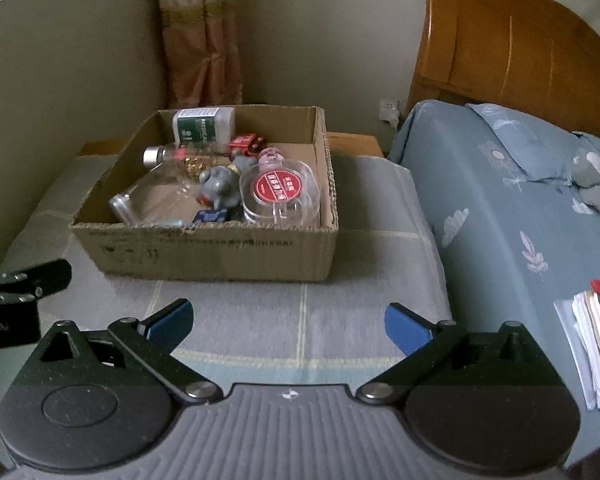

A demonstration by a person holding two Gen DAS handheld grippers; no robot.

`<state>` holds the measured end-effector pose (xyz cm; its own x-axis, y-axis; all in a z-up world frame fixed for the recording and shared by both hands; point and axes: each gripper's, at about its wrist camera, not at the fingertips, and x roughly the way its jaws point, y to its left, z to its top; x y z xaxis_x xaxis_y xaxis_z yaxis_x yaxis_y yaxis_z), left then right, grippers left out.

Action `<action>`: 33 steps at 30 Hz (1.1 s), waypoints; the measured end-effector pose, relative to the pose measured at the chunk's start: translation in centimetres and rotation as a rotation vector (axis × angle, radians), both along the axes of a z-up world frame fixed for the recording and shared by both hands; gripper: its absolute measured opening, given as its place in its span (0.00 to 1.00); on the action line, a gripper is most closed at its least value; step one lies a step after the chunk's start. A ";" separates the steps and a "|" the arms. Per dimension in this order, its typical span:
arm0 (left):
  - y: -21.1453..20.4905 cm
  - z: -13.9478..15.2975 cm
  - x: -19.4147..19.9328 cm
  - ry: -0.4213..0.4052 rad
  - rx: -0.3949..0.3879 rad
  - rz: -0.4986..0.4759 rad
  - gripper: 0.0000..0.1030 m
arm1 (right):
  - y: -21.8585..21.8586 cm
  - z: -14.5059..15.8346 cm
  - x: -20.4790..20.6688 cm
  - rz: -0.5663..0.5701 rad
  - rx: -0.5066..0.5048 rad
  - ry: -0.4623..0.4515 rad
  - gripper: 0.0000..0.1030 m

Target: Organize rigid objects

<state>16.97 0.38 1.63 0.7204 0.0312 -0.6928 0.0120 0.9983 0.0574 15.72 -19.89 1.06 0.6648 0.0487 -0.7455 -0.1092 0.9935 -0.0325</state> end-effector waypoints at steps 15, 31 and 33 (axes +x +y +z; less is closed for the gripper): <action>-1.6 2.5 -3.7 -0.085 0.057 0.010 0.98 | 0.1 2.5 -3.3 -0.012 -0.021 -0.084 1.00; -1.6 1.4 -3.2 -0.052 0.044 0.022 0.98 | 0.2 1.8 -2.6 -0.020 -0.037 -0.059 1.00; -1.6 1.4 -3.2 -0.051 0.044 0.023 0.98 | 0.2 1.8 -2.5 -0.021 -0.038 -0.058 1.00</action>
